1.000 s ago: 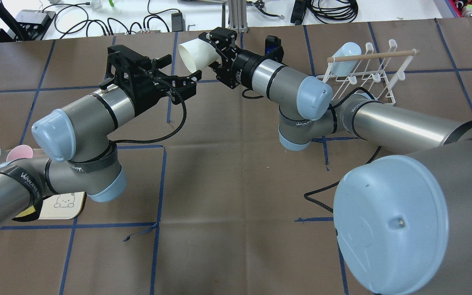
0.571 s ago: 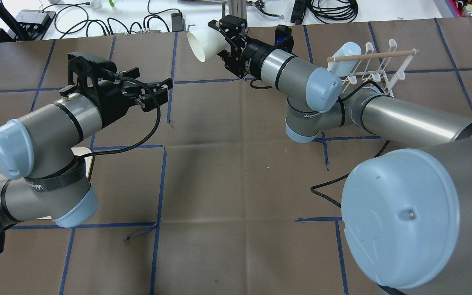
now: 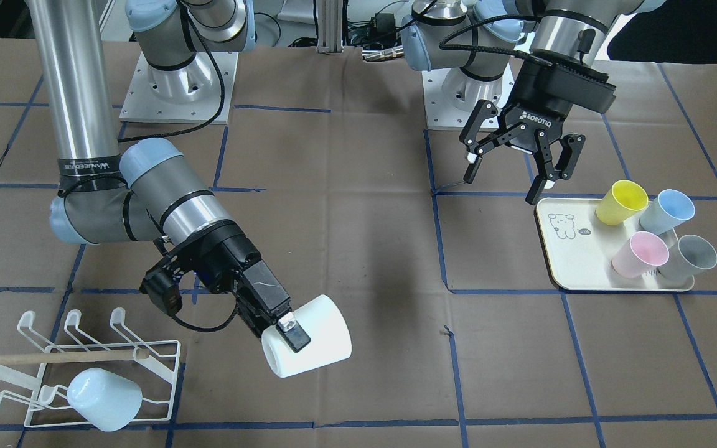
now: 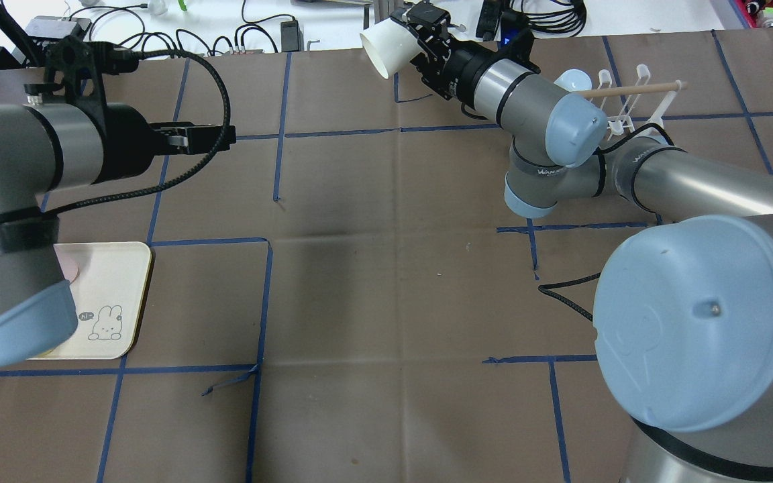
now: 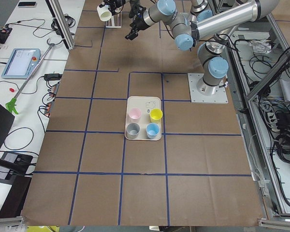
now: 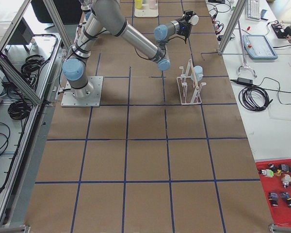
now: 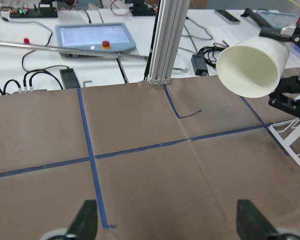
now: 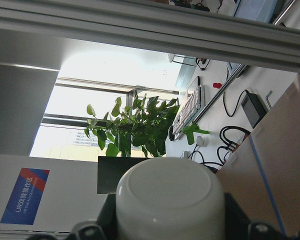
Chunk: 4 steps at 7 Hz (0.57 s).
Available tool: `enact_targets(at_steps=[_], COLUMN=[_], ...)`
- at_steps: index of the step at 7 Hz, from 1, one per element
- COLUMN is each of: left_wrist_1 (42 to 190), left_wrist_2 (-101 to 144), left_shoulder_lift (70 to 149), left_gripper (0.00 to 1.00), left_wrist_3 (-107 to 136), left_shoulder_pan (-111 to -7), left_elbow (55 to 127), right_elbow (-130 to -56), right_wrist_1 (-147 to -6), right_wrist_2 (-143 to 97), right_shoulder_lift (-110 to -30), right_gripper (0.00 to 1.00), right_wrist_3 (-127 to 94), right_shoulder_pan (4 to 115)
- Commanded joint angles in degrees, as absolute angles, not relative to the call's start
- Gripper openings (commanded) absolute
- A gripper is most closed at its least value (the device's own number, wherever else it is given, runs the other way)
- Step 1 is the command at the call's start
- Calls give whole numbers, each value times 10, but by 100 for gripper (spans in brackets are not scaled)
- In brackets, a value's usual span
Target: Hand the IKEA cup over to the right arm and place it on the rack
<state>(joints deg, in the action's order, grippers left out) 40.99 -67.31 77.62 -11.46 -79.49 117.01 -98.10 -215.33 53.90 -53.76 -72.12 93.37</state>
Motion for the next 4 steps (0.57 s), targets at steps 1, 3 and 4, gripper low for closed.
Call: enact_targets(at_steps=[1,3,4], left_wrist_1=[593,761,836], left_wrist_2=[-725,-800,-855], left_shoulder_lift=[793,836,870], left_gripper=[98,98,98], left_wrist_3=[-91,-63,-55], left_shoulder_pan=[-800,-826,-857], left_elbow=[1064,949,884], right_elbow=[-987,-991,-992], right_wrist_1=[-2153,-2152,-2152], right_wrist_2=[542,547,546], right_shoulder_lift=[-554,-560,-560], right_gripper=[33,33,33], right_wrist_3=[-522,-341,-258], right_shoulder_pan=[898,875,859])
